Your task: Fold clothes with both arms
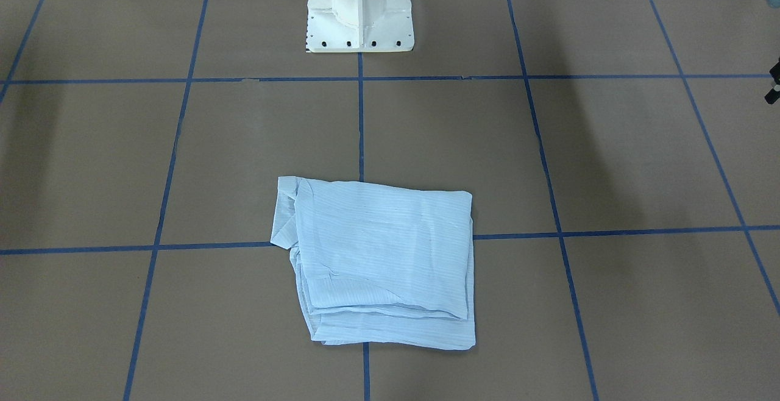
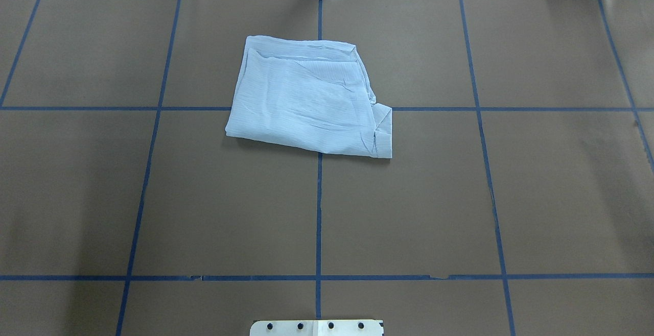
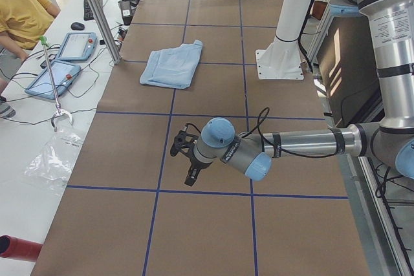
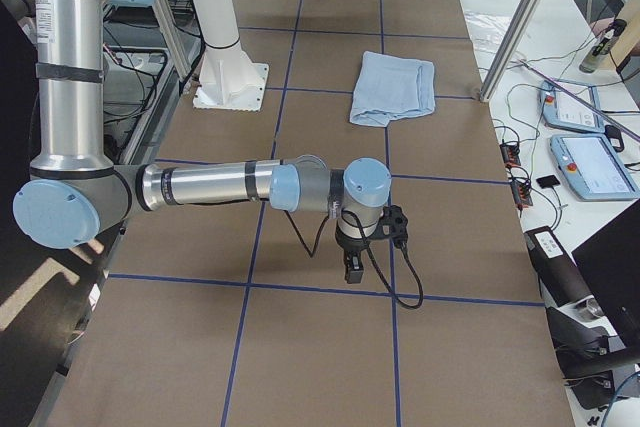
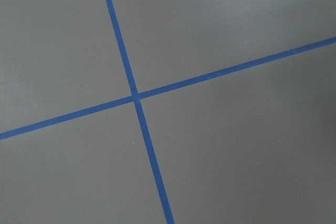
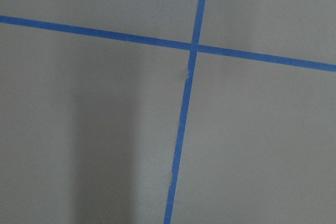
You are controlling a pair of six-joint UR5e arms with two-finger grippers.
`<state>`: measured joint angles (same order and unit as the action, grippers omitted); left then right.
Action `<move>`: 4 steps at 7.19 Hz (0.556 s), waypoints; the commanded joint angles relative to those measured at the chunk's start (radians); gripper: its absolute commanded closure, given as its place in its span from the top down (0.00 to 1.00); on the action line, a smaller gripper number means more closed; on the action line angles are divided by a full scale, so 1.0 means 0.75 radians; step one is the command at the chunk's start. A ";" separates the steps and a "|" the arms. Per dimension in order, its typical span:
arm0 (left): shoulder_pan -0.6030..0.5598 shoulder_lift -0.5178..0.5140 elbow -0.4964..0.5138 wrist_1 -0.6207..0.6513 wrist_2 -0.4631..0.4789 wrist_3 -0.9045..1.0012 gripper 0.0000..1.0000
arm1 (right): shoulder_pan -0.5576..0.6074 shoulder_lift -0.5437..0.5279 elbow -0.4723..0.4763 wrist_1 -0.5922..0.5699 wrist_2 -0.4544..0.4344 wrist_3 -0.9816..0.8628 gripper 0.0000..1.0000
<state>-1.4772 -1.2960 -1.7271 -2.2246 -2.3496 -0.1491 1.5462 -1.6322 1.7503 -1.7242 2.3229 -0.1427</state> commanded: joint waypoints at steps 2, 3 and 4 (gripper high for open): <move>0.000 -0.008 0.000 0.000 -0.007 -0.004 1.00 | 0.000 -0.008 0.000 0.000 0.001 0.000 1.00; 0.000 -0.010 -0.004 0.000 -0.007 -0.004 1.00 | 0.000 -0.018 0.000 0.000 0.001 0.000 1.00; 0.000 -0.008 -0.008 0.002 -0.007 -0.004 1.00 | 0.018 -0.020 0.000 0.000 0.001 0.000 1.00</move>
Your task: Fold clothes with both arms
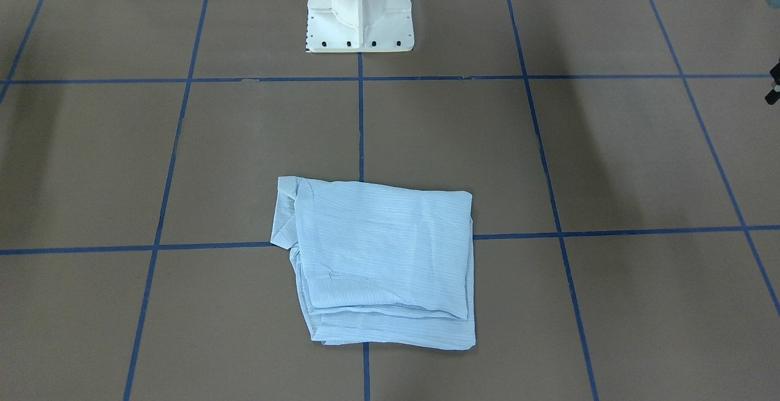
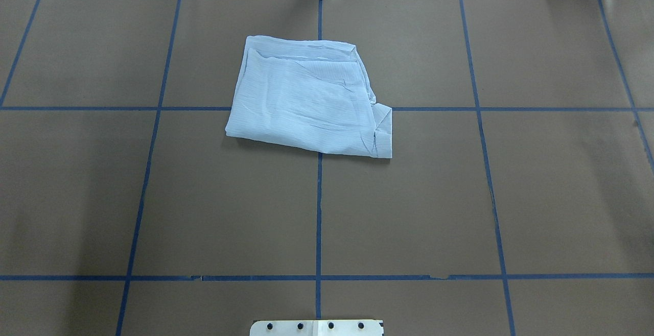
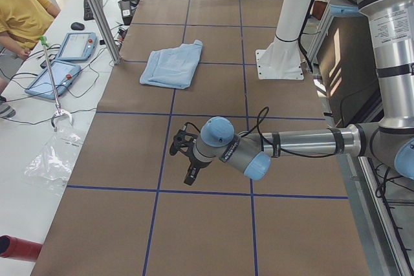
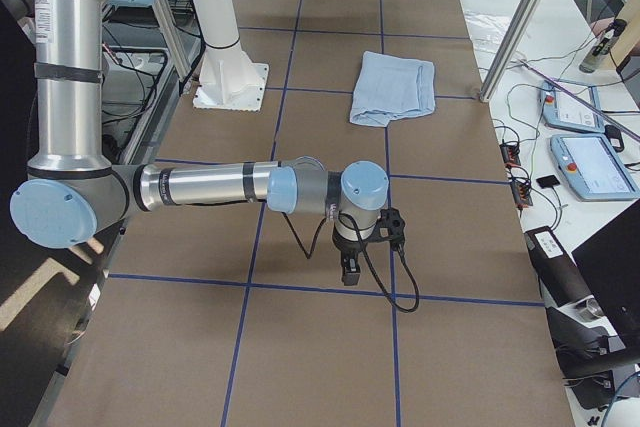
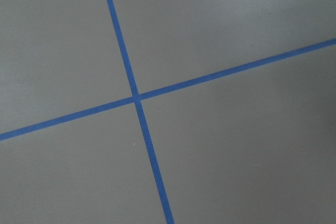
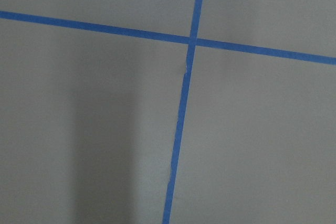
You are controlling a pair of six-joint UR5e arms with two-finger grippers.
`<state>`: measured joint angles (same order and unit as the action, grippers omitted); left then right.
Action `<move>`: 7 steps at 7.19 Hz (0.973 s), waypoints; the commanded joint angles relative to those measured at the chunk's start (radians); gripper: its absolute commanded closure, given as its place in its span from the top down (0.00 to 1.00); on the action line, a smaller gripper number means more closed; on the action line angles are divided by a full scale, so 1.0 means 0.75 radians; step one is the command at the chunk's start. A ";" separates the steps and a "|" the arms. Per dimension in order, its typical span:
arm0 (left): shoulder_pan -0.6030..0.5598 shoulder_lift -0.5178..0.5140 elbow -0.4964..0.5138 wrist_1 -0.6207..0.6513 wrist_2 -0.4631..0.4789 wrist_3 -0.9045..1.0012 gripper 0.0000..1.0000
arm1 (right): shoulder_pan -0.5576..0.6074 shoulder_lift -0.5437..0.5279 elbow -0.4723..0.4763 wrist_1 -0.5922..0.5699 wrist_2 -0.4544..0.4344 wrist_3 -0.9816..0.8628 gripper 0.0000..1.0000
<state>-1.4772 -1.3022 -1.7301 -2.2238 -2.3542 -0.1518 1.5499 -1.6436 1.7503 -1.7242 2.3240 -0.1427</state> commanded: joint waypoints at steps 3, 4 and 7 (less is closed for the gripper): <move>-0.002 -0.019 -0.010 0.012 -0.003 0.000 1.00 | 0.030 -0.024 -0.002 0.000 0.002 0.000 1.00; -0.004 -0.033 -0.047 0.064 -0.001 0.000 1.00 | 0.030 -0.026 -0.006 0.000 0.002 0.000 1.00; -0.028 -0.074 -0.141 0.308 -0.003 0.006 1.00 | 0.030 -0.022 -0.002 0.000 0.002 0.000 1.00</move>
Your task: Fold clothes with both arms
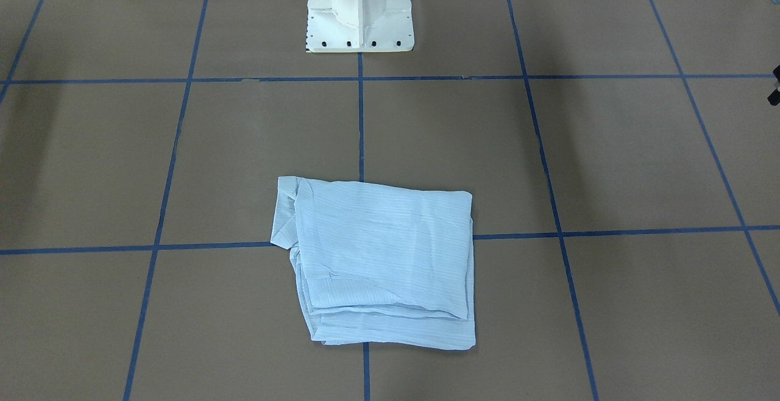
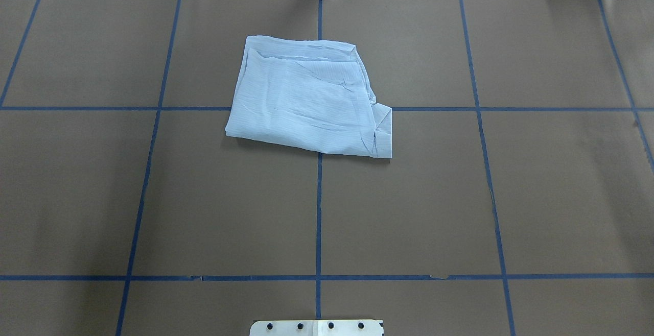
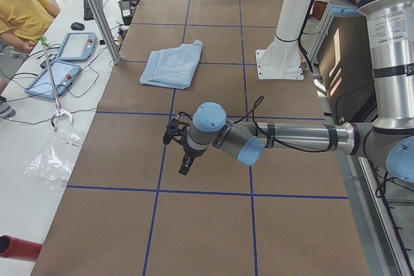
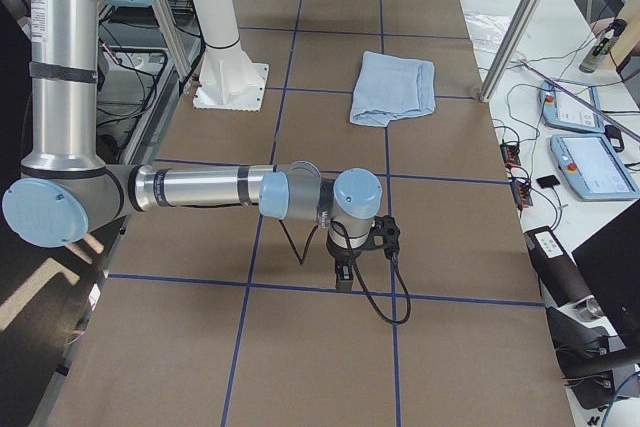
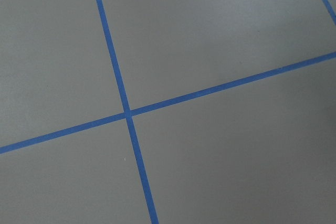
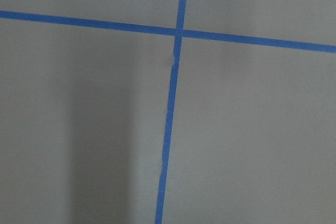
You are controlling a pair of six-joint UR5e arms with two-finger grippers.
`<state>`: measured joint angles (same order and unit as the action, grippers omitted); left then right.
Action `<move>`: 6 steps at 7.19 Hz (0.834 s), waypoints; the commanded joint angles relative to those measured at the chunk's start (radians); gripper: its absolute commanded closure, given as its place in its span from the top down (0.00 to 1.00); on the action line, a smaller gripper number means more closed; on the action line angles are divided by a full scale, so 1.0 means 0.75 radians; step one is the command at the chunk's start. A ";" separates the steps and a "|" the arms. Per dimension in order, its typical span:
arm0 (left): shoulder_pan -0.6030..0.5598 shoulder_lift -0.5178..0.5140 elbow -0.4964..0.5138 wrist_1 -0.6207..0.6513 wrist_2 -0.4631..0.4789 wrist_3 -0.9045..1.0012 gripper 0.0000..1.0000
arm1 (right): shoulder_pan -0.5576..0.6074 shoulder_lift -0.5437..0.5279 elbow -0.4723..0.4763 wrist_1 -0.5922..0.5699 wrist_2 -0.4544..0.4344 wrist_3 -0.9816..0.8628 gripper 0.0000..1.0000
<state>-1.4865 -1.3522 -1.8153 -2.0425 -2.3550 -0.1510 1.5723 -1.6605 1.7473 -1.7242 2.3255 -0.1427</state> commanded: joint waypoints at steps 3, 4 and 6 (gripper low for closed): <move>-0.030 0.007 -0.007 0.060 0.011 0.007 1.00 | 0.000 0.005 0.002 0.002 -0.002 0.000 1.00; -0.043 0.009 -0.005 0.060 0.011 0.007 1.00 | 0.000 0.007 0.002 0.002 -0.002 0.000 1.00; -0.043 0.011 -0.003 0.058 0.011 0.007 1.00 | 0.000 0.009 0.002 0.002 -0.002 0.000 1.00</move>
